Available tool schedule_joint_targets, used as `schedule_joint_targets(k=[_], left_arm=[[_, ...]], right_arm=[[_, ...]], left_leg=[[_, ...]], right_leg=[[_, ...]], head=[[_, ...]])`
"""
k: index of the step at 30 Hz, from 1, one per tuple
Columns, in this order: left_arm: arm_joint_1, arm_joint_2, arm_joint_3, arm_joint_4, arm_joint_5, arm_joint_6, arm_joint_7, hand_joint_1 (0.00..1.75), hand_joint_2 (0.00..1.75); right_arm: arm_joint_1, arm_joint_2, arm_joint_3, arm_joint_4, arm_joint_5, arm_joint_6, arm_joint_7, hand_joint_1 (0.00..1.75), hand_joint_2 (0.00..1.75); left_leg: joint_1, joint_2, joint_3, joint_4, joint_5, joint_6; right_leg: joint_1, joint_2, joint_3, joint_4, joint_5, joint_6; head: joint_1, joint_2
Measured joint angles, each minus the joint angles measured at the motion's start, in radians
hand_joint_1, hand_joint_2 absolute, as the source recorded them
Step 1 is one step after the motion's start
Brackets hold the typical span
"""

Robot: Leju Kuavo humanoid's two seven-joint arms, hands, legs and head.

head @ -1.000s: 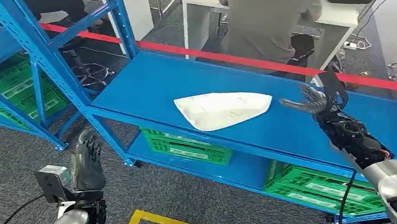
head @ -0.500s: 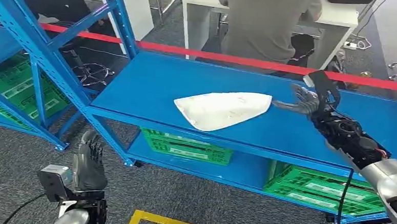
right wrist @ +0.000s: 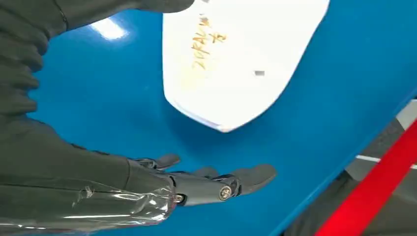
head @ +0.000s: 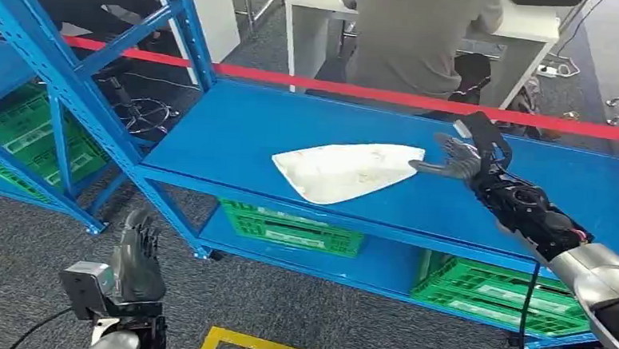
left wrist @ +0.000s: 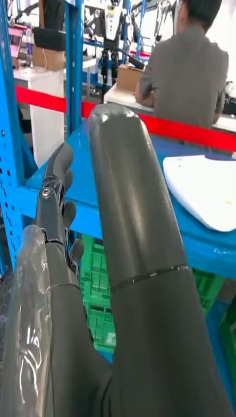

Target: Take the parts from the cabinet and place them on the table.

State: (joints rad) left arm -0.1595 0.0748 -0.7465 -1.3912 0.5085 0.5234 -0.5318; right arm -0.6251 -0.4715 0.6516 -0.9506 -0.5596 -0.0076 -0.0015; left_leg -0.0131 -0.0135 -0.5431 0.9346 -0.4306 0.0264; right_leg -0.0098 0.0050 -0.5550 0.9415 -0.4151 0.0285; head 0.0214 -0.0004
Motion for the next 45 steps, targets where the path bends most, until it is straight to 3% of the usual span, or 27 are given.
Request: schedule_joint_targets(k=[15,32,45], left_arm=[[0.026,0.008,0.000,-0.021,-0.006,0.015,0.009,0.00,0.00],[0.023,0.011,0.000,-0.027,-0.003,0.023,0.018,0.00,0.00],[0.003,0.017,0.000,-0.026,0.009,0.000,0.027,0.00,0.00]], right_arm=[[-0.032,0.026,0.045,0.048,-0.019,0.018,0.001,0.00,1.75],[-0.073,0.063,0.074,0.127,-0.049,0.044,-0.055,0.00,1.75],[-0.045,0.026,0.057,0.148,-0.097,-0.031,-0.051,0.00,1.75]], left_leg=[[0.000,0.000,0.000,0.000,0.000,0.000],[0.000,0.000,0.000,0.000,0.000,0.000],[0.000,0.001,0.001,0.001,0.000,0.000]], right_leg=[[0.000,0.000,0.000,0.000,0.000,0.000],[0.000,0.000,0.000,0.000,0.000,0.000],[0.000,0.001,0.000,0.000,0.000,0.000]], head=[[0.000,0.000],[0.000,0.000],[0.000,0.000]])
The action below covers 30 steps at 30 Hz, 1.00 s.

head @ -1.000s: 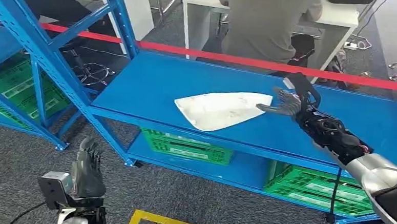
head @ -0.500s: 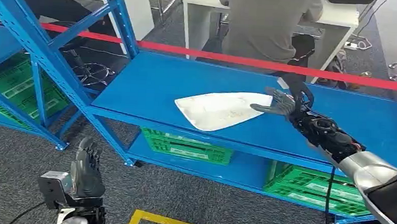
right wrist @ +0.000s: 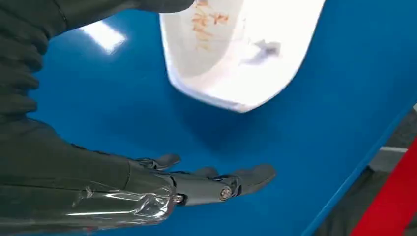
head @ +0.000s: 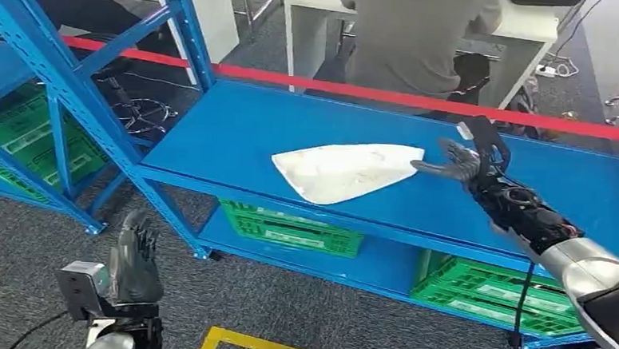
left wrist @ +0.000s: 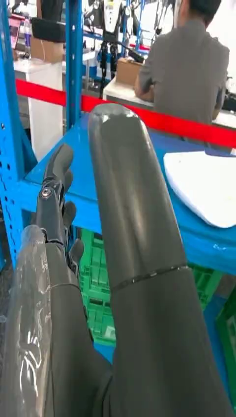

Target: Take the parts from the cabinet and place them on the table.

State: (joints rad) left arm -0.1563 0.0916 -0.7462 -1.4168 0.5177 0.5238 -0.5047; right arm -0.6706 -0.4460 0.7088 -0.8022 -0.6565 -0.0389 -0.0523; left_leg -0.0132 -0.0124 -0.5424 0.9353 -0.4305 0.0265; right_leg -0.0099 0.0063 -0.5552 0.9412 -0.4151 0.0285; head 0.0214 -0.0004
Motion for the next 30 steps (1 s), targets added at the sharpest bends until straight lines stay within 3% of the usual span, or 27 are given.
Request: schedule_joint_targets(k=[11,30], left_arm=[[-0.007,0.001,0.000,0.000,0.000,0.008,0.008,0.00,0.00],[-0.017,0.000,-0.009,0.000,0.003,0.003,0.007,0.00,0.00]], right_arm=[[0.047,-0.039,-0.021,-0.017,-0.014,-0.046,0.007,0.00,1.75],[0.061,-0.050,-0.039,-0.055,-0.007,-0.052,0.021,0.00,1.75]], left_leg=[[0.000,0.000,0.000,0.000,0.000,0.000],[0.000,0.000,0.000,0.000,0.000,0.000]], right_leg=[[0.000,0.000,0.000,0.000,0.000,0.000],[0.000,0.000,0.000,0.000,0.000,0.000]], head=[[0.000,0.000],[0.000,0.000]])
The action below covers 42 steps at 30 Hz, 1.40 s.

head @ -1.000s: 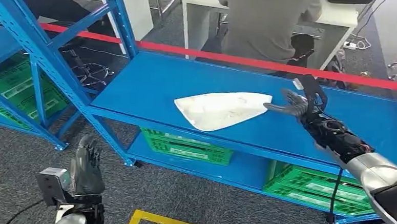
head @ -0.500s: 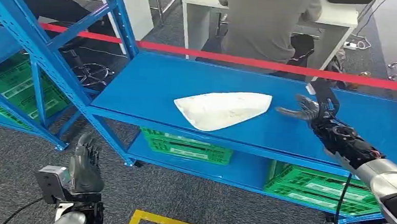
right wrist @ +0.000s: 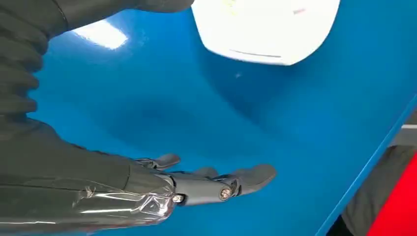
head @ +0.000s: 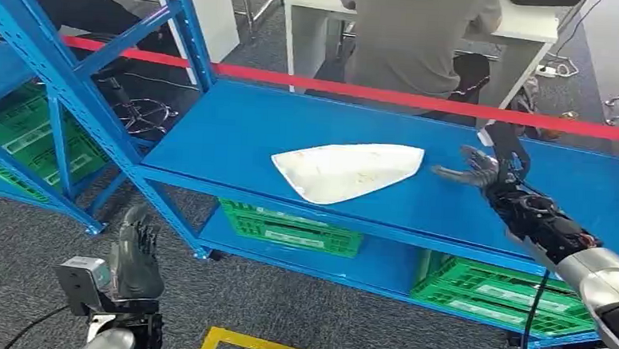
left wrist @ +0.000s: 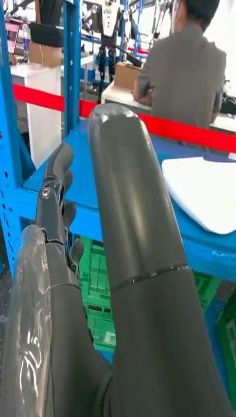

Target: Take the parts from the cabinet and place them on the table.

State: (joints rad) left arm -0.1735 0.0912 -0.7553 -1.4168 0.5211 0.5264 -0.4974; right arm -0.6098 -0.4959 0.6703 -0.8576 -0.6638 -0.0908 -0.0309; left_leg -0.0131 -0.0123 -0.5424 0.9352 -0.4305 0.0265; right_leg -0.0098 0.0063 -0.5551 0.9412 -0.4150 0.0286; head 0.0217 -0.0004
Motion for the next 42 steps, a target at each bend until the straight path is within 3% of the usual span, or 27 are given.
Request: schedule_joint_targets(k=[15,42], left_arm=[[0.006,-0.006,-0.015,0.000,-0.006,0.000,-0.011,0.00,0.00],[0.010,-0.010,-0.016,0.000,-0.008,-0.005,0.000,0.00,0.00]], right_arm=[[-0.050,0.010,0.022,-0.019,0.060,0.023,0.039,0.00,1.75],[-0.071,0.017,0.030,-0.005,0.064,0.024,0.027,0.00,1.75]], left_leg=[[0.000,0.000,0.000,0.000,0.000,0.000],[0.000,-0.001,0.000,0.000,0.000,0.000]], right_leg=[[0.000,0.000,0.000,0.000,0.000,0.000],[0.000,-0.001,0.000,0.000,0.000,0.000]], head=[[0.000,0.000],[0.000,0.000]])
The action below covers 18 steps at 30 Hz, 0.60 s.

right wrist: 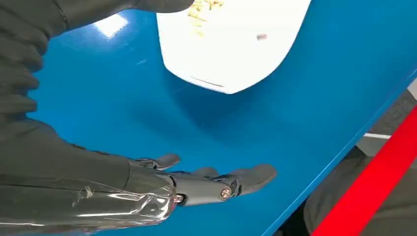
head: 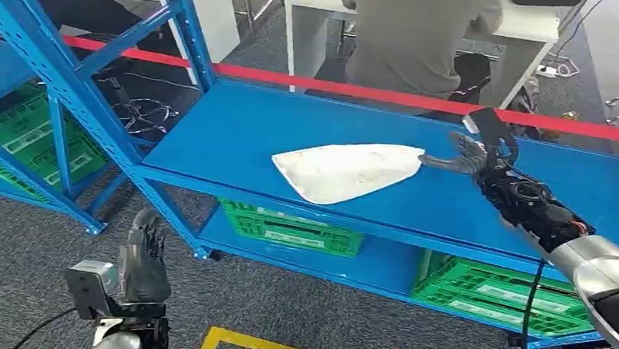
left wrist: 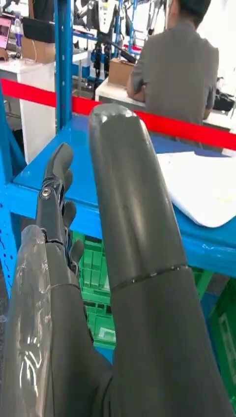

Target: Take the parts from the cabinet and place them on the table.

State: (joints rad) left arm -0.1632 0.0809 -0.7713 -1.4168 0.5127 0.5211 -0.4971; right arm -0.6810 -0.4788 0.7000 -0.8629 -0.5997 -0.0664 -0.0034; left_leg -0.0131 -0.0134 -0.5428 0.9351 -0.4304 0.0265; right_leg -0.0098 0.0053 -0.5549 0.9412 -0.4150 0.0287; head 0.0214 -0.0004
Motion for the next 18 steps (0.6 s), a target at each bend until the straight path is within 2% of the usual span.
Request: schedule_joint_targets(k=[10,16,17,18], left_arm=[[0.000,0.000,-0.001,0.000,-0.003,-0.006,0.001,0.00,0.00],[-0.002,0.000,-0.004,0.000,-0.006,-0.008,0.003,0.00,0.00],[-0.002,0.000,-0.005,0.000,-0.006,-0.008,0.003,0.00,0.00],[-0.003,0.000,-0.005,0.000,-0.007,-0.009,0.003,0.00,0.00]], right_arm=[[0.000,0.000,0.000,0.008,0.000,0.000,-0.008,0.00,1.75],[0.000,0.003,-0.004,0.031,-0.021,0.001,-0.064,0.00,1.75],[0.000,0.004,-0.006,0.037,-0.024,0.002,-0.074,0.05,1.75],[0.000,0.005,-0.008,0.043,-0.029,0.003,-0.084,1.71,1.75]], left_leg=[[0.000,0.000,0.000,0.000,0.000,0.000],[0.000,0.000,0.000,0.000,0.000,0.000],[0.000,0.000,0.000,0.000,0.000,0.000],[0.000,0.000,0.000,0.000,0.000,0.000]], right_leg=[[0.000,0.000,0.000,0.000,0.000,0.000],[0.000,0.000,0.000,0.000,0.000,0.000],[0.000,0.000,0.000,0.000,0.000,0.000],[0.000,0.000,0.000,0.000,0.000,0.000]], head=[[0.000,0.000],[0.000,0.000],[0.000,0.000],[0.000,0.000]])
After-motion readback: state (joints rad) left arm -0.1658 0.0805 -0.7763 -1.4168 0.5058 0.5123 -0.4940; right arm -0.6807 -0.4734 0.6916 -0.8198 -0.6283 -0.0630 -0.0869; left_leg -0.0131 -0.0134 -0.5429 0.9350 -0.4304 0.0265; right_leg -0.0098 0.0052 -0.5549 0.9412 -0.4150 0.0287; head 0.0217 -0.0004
